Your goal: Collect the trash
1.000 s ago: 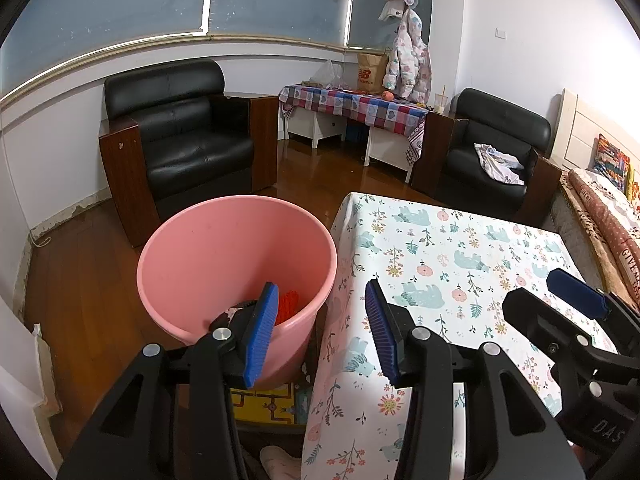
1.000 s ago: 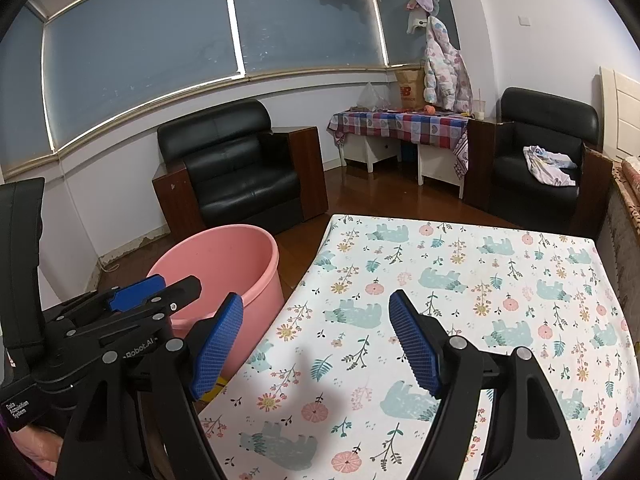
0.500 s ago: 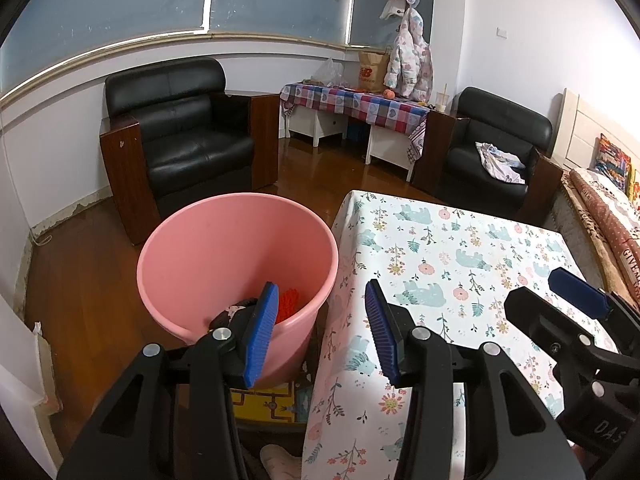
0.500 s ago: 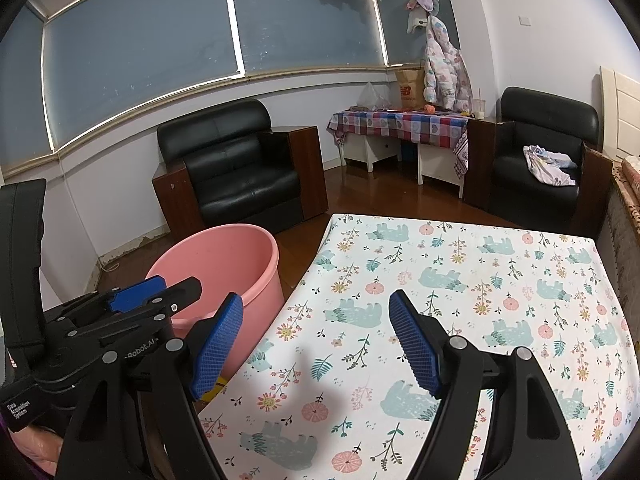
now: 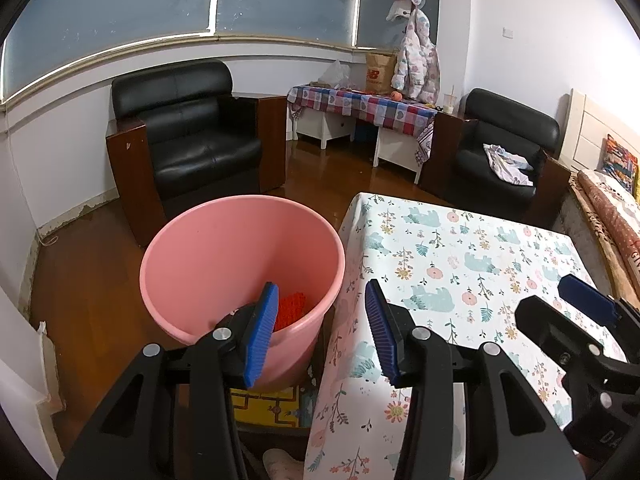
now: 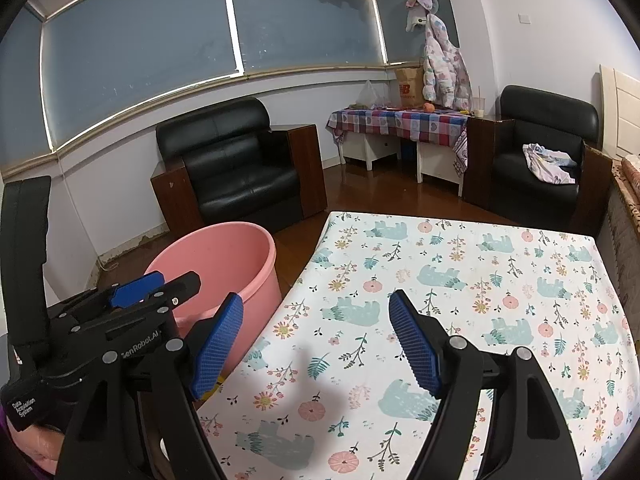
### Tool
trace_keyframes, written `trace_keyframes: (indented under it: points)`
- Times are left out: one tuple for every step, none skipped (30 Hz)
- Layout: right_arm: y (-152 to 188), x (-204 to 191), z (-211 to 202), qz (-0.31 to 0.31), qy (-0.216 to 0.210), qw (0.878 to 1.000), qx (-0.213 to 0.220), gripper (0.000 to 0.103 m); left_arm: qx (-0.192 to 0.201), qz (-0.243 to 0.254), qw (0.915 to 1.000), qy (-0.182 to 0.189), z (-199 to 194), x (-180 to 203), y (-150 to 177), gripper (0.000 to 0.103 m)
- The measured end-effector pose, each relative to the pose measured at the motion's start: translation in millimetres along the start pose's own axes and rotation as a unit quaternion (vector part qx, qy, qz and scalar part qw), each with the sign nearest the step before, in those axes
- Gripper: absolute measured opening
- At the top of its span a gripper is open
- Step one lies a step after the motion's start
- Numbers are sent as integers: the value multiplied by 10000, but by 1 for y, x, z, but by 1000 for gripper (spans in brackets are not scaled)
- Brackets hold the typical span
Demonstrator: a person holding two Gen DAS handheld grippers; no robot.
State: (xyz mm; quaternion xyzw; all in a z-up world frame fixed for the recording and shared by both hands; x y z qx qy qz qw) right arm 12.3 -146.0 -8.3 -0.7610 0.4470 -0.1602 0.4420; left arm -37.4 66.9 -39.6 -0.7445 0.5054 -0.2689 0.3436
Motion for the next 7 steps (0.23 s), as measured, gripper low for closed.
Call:
trace_keyframes:
  points:
    - [0, 2, 1, 23, 3, 10000, -7, 74, -39, -11, 10000, -29, 2, 0, 0, 46]
    - [1, 4, 2, 40, 9, 10000, -15, 74, -57, -21, 10000, -37, 3, -1, -1, 46]
    - [2, 5, 3, 54, 15, 10000, -33, 74, -74, -27, 10000, -30, 4, -2, -1, 46]
    - [3, 5, 5, 61, 16, 10000, -48, 74, -88, -26, 10000, -24, 5, -2, -1, 46]
    - [3, 6, 6, 64, 20, 10000, -62, 74, -87, -21, 10000, -24, 5, -2, -1, 46]
    - [3, 6, 7, 66, 23, 10000, -71, 74, -86, -11, 10000, -25, 6, -2, -2, 46]
    - [4, 8, 9, 74, 24, 9999, -82, 74, -92, 10, 10000, -23, 6, -1, -2, 46]
Point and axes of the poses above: each gripper's, at about its wrist camera, not at the fingertips, and z roughly the way its jaws point, x to its right, y to its underside, the point moved 5 cm from there along z, roughly the way its jaws point, and after that the axes turned 3 degrees about -x, right-handed, at the moved point
